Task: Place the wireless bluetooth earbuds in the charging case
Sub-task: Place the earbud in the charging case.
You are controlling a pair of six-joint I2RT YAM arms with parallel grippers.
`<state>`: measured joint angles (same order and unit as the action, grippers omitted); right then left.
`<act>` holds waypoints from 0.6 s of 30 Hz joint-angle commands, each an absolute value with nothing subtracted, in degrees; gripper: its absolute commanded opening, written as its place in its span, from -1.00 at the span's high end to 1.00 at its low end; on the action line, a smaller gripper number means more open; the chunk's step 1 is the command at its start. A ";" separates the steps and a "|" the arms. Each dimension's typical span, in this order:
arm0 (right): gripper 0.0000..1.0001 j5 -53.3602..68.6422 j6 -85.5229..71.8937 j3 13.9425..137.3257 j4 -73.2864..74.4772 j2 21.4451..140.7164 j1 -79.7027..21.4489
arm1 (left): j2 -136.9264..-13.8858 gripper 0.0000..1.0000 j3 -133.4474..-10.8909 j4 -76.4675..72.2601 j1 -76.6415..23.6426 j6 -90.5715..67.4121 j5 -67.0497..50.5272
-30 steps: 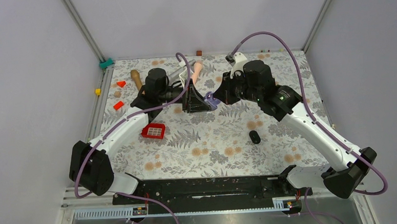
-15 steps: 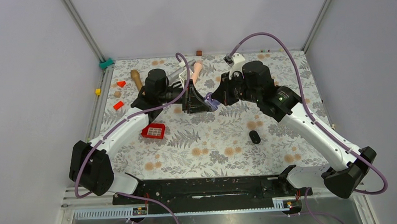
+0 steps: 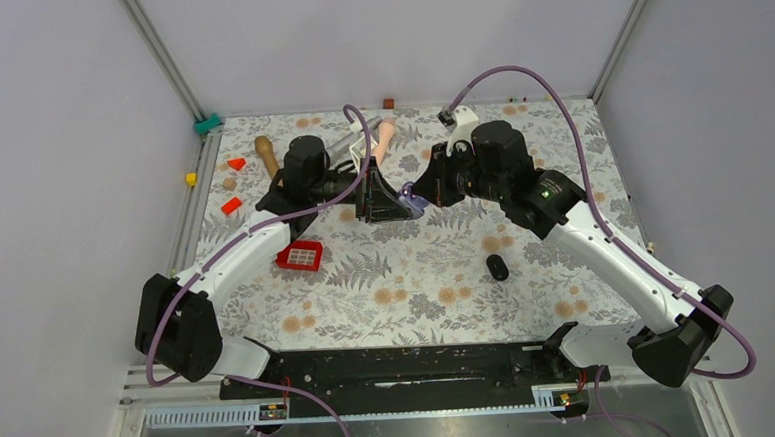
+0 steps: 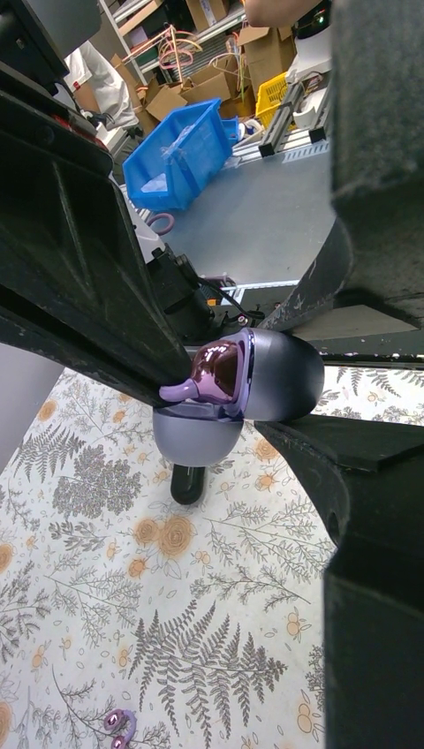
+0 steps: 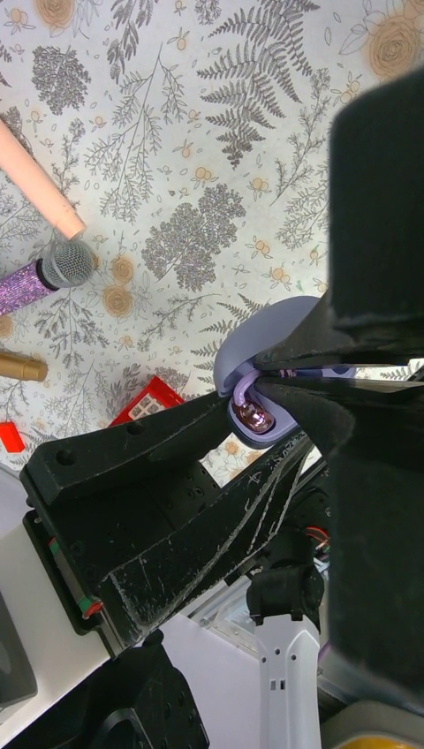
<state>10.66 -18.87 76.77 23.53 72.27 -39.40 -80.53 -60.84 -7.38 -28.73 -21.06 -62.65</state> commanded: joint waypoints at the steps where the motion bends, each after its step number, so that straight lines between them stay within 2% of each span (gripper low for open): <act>1: 0.85 11.96 -21.16 75.91 21.98 72.79 -40.08 | -78.88 0.67 -61.11 -12.04 -29.00 -21.44 -64.20; 18: 0.87 15.13 -25.19 75.63 22.91 73.23 -40.03 | -78.15 0.67 -60.73 -12.26 -28.75 -21.44 -62.73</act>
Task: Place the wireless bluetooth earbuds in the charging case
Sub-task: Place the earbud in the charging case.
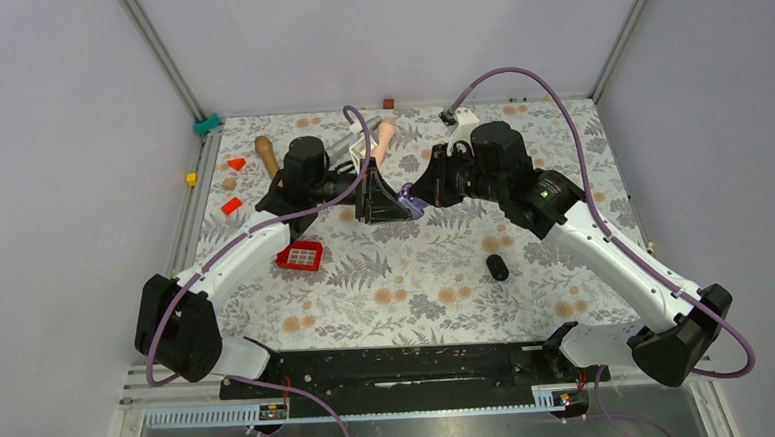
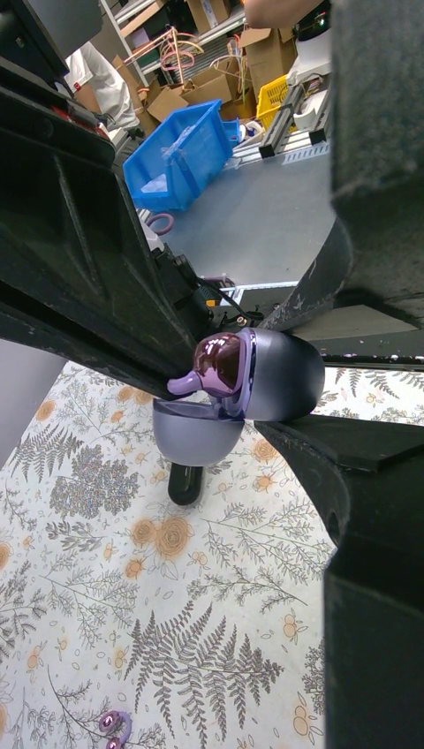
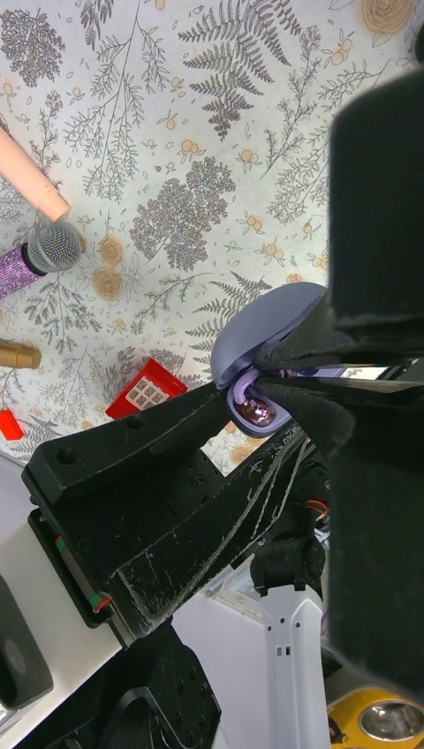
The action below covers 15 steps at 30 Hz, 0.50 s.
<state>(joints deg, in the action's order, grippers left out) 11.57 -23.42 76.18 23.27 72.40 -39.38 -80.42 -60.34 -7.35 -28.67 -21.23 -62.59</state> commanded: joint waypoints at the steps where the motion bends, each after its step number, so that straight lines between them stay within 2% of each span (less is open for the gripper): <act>1: 0.87 15.32 -25.36 75.48 22.92 73.23 -40.02 | -78.07 0.67 -60.70 -12.17 -28.68 -21.45 -62.62; 15: 0.85 17.55 -25.60 74.53 23.34 73.09 -40.08 | -77.07 0.67 -60.54 -12.48 -27.47 -21.69 -61.90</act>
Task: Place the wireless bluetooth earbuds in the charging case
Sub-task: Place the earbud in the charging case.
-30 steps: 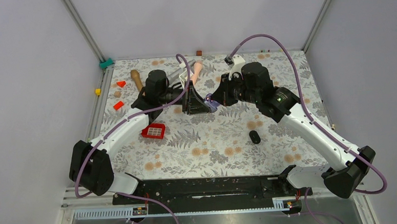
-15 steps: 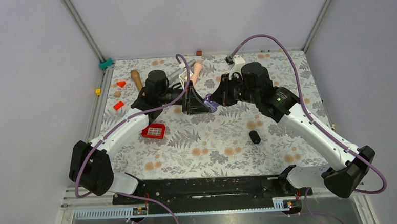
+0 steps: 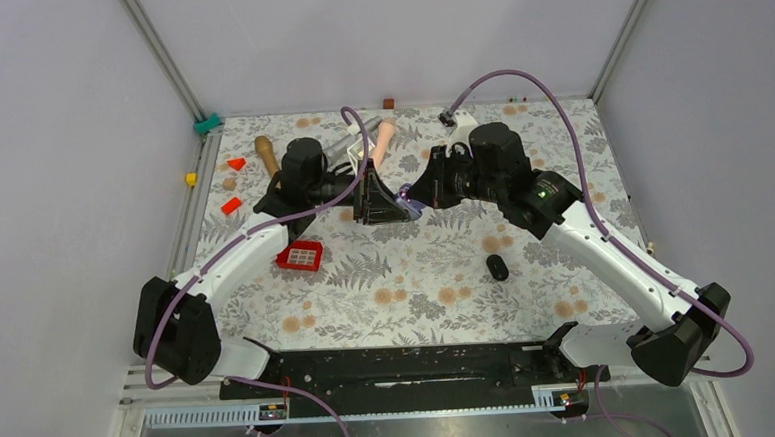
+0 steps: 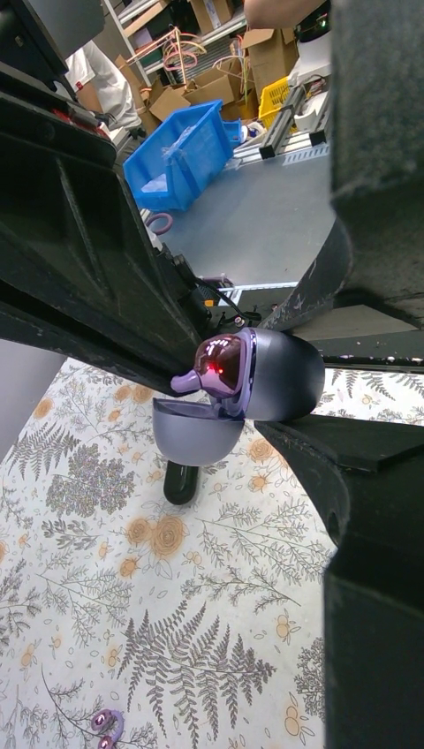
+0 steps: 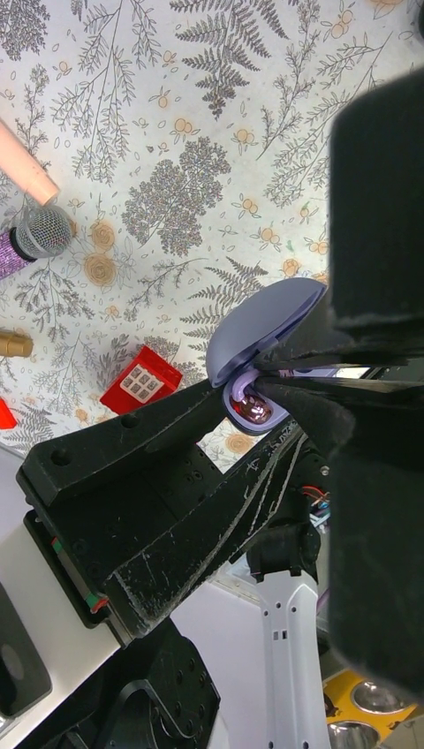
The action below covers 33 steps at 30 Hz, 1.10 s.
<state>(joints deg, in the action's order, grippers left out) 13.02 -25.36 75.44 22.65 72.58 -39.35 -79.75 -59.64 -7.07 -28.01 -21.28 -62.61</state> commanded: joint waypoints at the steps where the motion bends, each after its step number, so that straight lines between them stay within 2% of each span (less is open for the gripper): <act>1: 0.84 17.55 -25.55 74.53 23.37 73.03 -40.00 | -76.94 0.67 -60.48 -12.49 -27.43 -21.63 -61.88; 21: 0.71 18.52 -21.81 75.84 23.98 71.89 -40.07 | -76.03 0.67 -60.99 -12.68 -26.20 -21.45 -63.16; 26: 0.50 19.28 -19.10 78.87 26.07 70.86 -40.05 | -75.58 0.67 -61.43 -8.99 -26.19 -17.23 -63.76; 33: 0.09 20.24 -15.18 82.64 28.69 69.12 -39.50 | -74.52 0.67 -63.29 -1.79 -26.19 -10.41 -64.98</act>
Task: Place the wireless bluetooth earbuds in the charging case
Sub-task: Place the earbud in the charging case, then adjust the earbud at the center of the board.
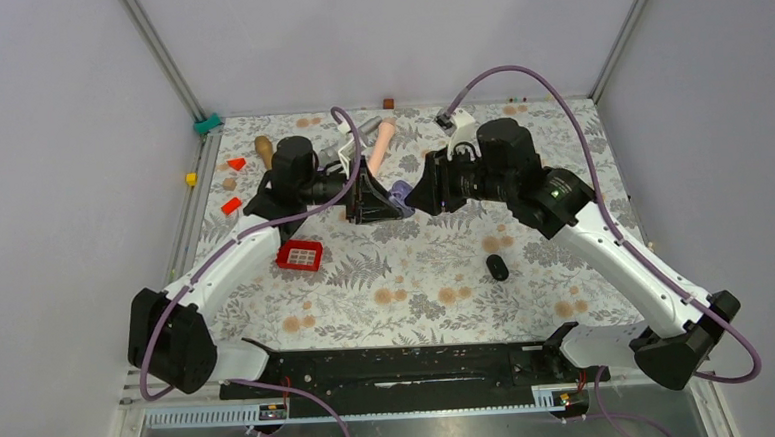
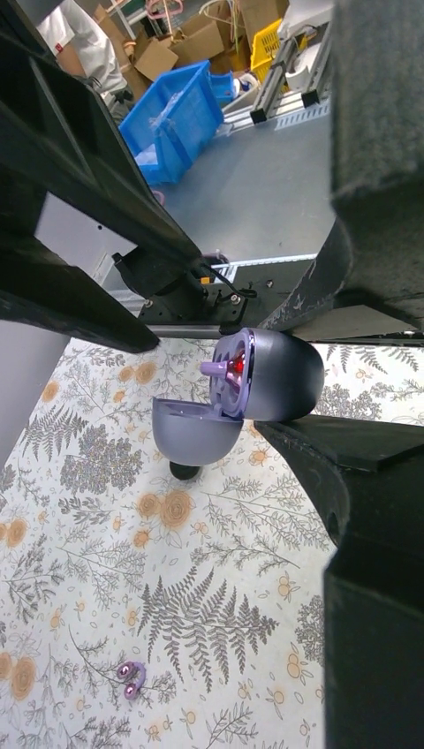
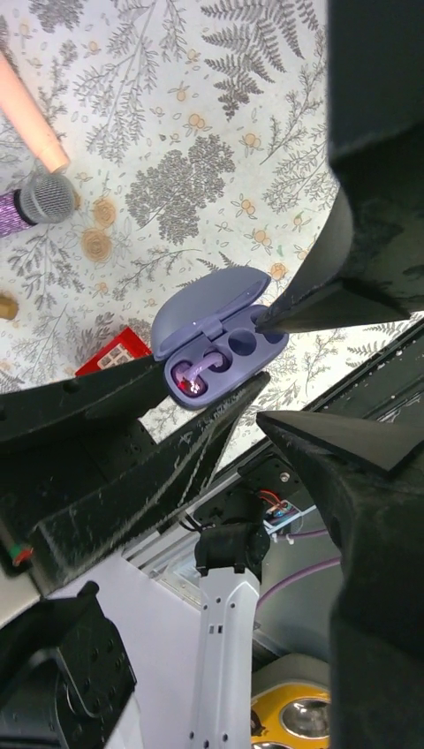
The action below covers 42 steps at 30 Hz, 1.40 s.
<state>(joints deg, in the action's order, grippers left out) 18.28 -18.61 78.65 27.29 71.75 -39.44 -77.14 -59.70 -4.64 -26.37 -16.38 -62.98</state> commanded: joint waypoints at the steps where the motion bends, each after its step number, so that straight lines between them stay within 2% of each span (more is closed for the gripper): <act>1: 0.06 20.13 -14.75 83.30 29.16 69.05 -39.18 | -74.32 0.67 -63.92 0.31 -26.18 -8.38 -65.20; 6: 0.01 19.54 -12.41 85.95 30.38 68.80 -35.25 | -72.48 0.68 -66.85 14.55 -26.06 5.26 -63.39; 14: -0.08 6.52 -8.78 88.12 31.09 74.62 -25.78 | -67.16 0.68 -68.08 24.40 -22.66 13.80 -61.24; 19: -0.02 2.30 -9.82 94.24 36.79 88.91 -19.63 | -63.37 0.69 -67.23 28.83 -19.64 18.88 -60.15; 22: 0.08 2.21 -11.31 100.22 42.15 99.33 -16.59 | -61.46 0.70 -65.79 30.68 -17.85 21.37 -60.16; 30: 0.22 -2.39 -12.82 116.46 53.89 124.14 -14.50 | -58.21 0.72 -59.89 32.53 -15.91 25.13 -60.23; 36: 0.22 -2.94 -12.80 126.92 59.72 136.21 -13.37 | -55.43 0.71 -56.71 30.73 -15.82 24.64 -61.75; 42: 0.22 -3.35 -12.57 129.92 61.00 140.51 -12.64 | -54.34 0.69 -55.96 30.67 -15.76 23.88 -63.56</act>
